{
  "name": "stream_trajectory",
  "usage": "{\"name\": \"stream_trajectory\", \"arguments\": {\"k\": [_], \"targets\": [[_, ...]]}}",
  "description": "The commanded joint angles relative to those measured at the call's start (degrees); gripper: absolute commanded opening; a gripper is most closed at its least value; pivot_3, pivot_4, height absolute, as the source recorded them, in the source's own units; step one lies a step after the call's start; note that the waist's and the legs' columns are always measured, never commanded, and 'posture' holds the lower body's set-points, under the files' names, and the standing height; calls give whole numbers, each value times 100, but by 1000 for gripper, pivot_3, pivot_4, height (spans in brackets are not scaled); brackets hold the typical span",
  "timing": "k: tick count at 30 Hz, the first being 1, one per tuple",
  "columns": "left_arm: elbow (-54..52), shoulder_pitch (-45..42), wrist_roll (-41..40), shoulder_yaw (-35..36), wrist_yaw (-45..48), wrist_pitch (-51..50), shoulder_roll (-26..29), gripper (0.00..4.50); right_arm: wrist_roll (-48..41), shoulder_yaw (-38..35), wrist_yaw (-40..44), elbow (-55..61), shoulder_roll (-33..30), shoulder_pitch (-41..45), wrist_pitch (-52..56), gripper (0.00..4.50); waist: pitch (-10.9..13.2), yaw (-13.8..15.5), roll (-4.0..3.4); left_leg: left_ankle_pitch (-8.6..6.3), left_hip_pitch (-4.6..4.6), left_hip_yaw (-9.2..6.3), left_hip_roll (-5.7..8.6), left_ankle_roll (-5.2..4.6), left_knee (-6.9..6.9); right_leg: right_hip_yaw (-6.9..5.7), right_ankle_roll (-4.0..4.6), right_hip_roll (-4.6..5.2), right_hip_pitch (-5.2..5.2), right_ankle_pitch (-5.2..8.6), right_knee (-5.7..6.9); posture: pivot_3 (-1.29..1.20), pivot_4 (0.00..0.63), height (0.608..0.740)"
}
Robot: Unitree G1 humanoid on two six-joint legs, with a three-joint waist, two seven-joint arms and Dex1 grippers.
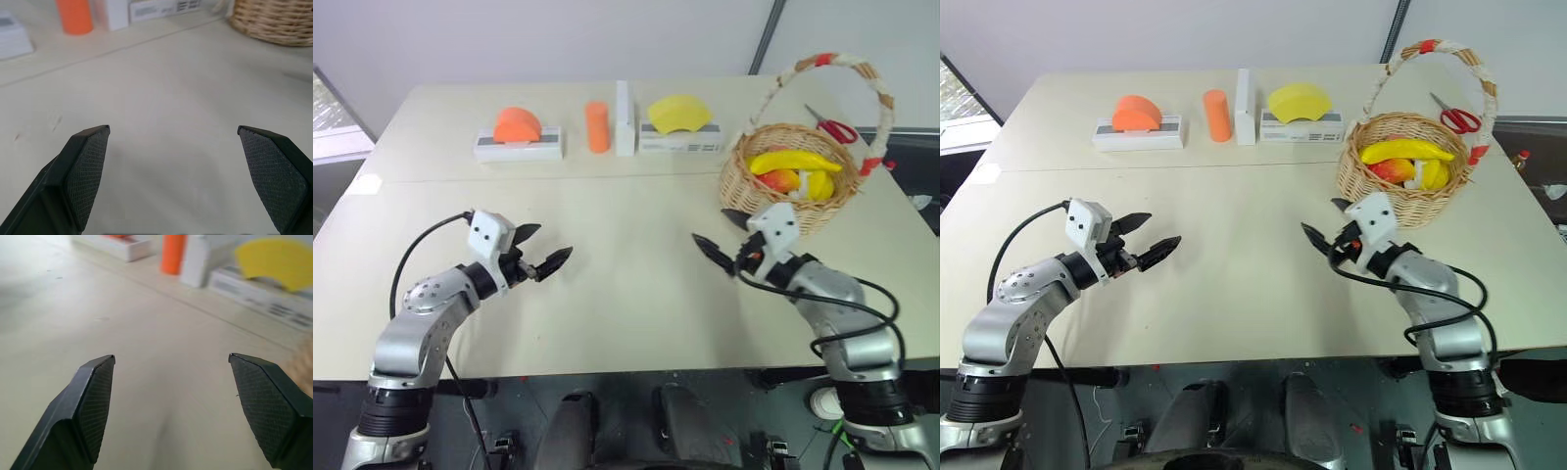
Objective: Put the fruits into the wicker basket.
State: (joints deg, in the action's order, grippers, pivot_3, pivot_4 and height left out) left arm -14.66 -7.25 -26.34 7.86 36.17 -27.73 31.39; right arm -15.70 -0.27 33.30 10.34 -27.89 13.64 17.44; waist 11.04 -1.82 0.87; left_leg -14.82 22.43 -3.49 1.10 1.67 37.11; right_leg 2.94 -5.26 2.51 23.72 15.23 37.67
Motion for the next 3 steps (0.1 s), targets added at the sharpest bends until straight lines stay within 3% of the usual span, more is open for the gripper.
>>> {"name": "stream_trajectory", "arguments": {"k": [1,3], "targets": [[-139,205,57,199,-61,263,-48,4500,92,120,143,-271,137,229,-359,3872,0,1,0,-1,0,1,0,-1,0,0,-1,3,-1,0,-4,0,150,740],[-144,304,24,234,-30,333,-69,4500,129,145,231,-424,144,284,-457,3872,0,5,0,-1,0,-1,0,-2,-1,-1,-1,6,-4,-1,-9,0,150,740]]}}
